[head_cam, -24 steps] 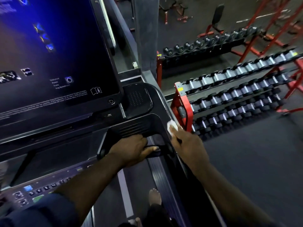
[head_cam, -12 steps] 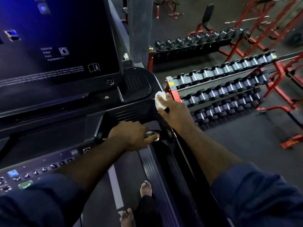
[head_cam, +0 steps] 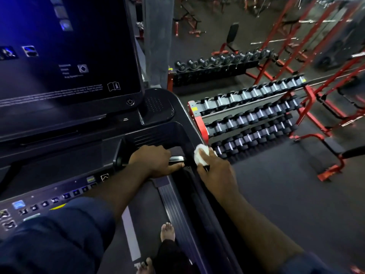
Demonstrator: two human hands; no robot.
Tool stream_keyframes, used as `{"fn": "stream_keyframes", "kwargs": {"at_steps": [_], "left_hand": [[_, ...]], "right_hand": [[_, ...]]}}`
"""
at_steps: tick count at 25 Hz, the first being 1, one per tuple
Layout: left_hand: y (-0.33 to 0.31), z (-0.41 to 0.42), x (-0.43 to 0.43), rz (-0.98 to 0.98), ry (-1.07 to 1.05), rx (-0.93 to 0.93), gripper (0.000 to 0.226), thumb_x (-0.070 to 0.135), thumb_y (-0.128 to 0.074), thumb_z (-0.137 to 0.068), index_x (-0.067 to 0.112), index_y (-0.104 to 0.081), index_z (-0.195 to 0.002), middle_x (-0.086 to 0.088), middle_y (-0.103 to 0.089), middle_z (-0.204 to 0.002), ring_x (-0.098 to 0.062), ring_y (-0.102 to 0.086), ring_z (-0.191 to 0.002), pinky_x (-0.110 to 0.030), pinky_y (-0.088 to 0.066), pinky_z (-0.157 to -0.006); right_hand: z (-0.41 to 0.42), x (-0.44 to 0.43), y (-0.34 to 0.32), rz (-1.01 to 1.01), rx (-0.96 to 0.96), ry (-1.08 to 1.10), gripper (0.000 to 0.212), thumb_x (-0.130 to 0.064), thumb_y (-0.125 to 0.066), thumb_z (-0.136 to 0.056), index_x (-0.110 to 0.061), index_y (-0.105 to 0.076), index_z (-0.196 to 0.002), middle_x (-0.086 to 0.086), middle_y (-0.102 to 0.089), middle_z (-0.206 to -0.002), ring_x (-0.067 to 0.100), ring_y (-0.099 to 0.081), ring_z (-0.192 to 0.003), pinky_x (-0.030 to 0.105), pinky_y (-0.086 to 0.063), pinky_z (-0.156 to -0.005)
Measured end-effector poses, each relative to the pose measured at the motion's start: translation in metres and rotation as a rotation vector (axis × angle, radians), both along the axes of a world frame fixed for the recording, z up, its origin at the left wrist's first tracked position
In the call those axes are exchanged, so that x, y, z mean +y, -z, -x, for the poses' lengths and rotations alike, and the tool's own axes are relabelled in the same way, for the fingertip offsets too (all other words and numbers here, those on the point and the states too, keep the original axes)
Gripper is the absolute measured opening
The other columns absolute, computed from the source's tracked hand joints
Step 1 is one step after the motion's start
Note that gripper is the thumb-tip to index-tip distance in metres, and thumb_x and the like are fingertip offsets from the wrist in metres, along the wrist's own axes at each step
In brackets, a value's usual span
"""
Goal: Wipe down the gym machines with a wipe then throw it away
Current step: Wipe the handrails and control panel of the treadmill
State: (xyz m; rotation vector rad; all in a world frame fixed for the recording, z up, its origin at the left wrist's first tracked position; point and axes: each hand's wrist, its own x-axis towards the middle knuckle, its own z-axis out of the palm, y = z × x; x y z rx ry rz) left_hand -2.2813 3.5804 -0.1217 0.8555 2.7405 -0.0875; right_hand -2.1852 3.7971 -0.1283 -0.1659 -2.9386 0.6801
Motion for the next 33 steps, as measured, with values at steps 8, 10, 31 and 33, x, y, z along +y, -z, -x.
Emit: {"fn": "stream_keyframes", "kwargs": {"at_steps": [8,10,31,33], "left_hand": [[-0.007,0.000,-0.001,-0.014,-0.020,-0.030,0.082,0.095,-0.024,-0.085,0.027,-0.067,-0.103,-0.004,-0.070,-0.103,-0.029,-0.069,-0.091,-0.039,-0.049,-0.070],[-0.011,-0.004,-0.001,-0.011,-0.005,0.002,0.084,0.094,-0.025,-0.086,0.027,-0.069,-0.111,-0.004,-0.070,-0.106,-0.029,-0.069,-0.092,-0.038,-0.050,-0.070],[-0.012,-0.004,0.002,-0.058,-0.096,-0.054,0.070,0.087,-0.052,-0.082,0.024,-0.068,-0.107,-0.001,-0.072,-0.108,-0.028,-0.072,-0.099,-0.034,-0.043,-0.070],[-0.012,-0.002,-0.001,-0.040,-0.076,-0.036,0.072,0.090,-0.049,-0.081,0.026,-0.069,-0.109,0.001,-0.072,-0.108,-0.026,-0.072,-0.099,-0.034,-0.042,-0.070]], "right_hand": [[0.013,-0.010,0.002,-0.090,0.022,-0.125,0.043,-0.016,-0.058,-0.097,-0.027,-0.067,-0.138,0.006,-0.049,-0.159,0.034,-0.044,-0.148,0.051,-0.052,-0.106],[-0.018,0.002,0.006,-0.100,-0.010,-0.159,0.044,-0.013,-0.055,-0.099,-0.027,-0.067,-0.139,0.002,-0.045,-0.162,0.028,-0.035,-0.153,0.045,-0.050,-0.110],[0.180,0.005,-0.034,-0.995,-0.118,-1.464,0.059,-0.045,-0.024,-0.106,-0.021,-0.072,-0.131,0.000,-0.069,-0.136,0.021,-0.055,-0.138,0.043,-0.027,-0.120],[0.193,-0.002,-0.028,-1.039,-0.203,-1.534,0.066,-0.052,-0.016,-0.105,-0.025,-0.059,-0.147,-0.004,-0.053,-0.155,0.016,-0.036,-0.153,0.045,-0.024,-0.126]]}}
